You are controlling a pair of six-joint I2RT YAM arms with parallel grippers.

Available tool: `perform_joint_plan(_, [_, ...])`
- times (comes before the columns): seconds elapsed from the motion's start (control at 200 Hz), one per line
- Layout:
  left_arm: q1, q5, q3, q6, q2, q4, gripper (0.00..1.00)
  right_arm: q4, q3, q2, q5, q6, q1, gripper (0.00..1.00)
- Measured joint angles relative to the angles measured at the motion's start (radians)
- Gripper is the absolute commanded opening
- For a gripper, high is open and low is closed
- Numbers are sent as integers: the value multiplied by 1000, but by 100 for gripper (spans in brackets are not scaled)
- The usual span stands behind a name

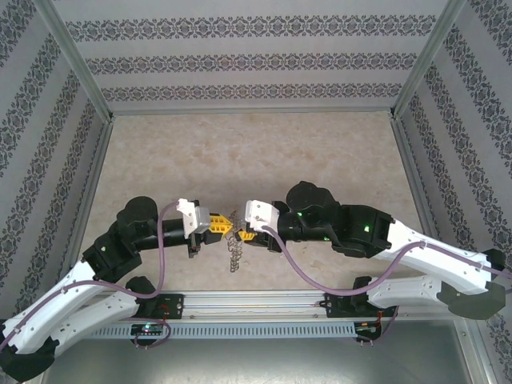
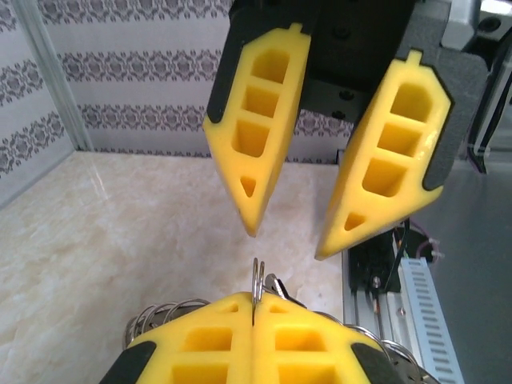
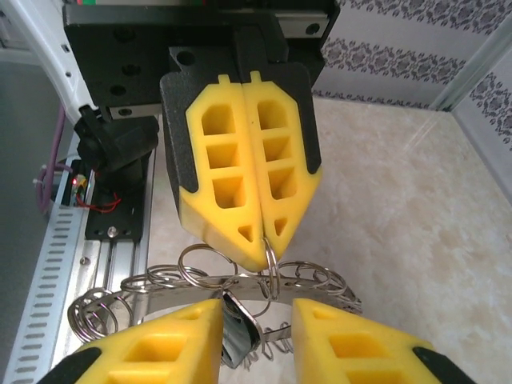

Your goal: Put the keys on the keyring

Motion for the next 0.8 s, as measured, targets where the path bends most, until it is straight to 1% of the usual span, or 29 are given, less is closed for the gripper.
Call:
perform_joint_plan(0.09, [0, 0, -24, -34, -14, 67, 0, 19, -20, -13, -11, 12, 0, 31])
perform_joint_plan(0.2, [0, 4, -43, -68, -22, 136, 0, 33, -29, -14, -22, 26, -3, 29])
perform_joint_plan(0.365, [0, 19, -49, -101, -29, 196, 0, 55, -42, -16, -26, 39, -20, 28])
perform_joint_plan(0.56, [0, 26, -61, -121, -51, 220, 0, 81, -52, -18, -40, 55, -26, 16])
perform_joint_plan(0.669, [0, 27, -61, -130, -54, 221, 0, 83, -53, -18, -50, 58, -26, 13])
perform_joint_plan(0.799, [0, 27, -61, -133, -56, 235, 0, 92, -53, -18, -69, 57, -26, 12])
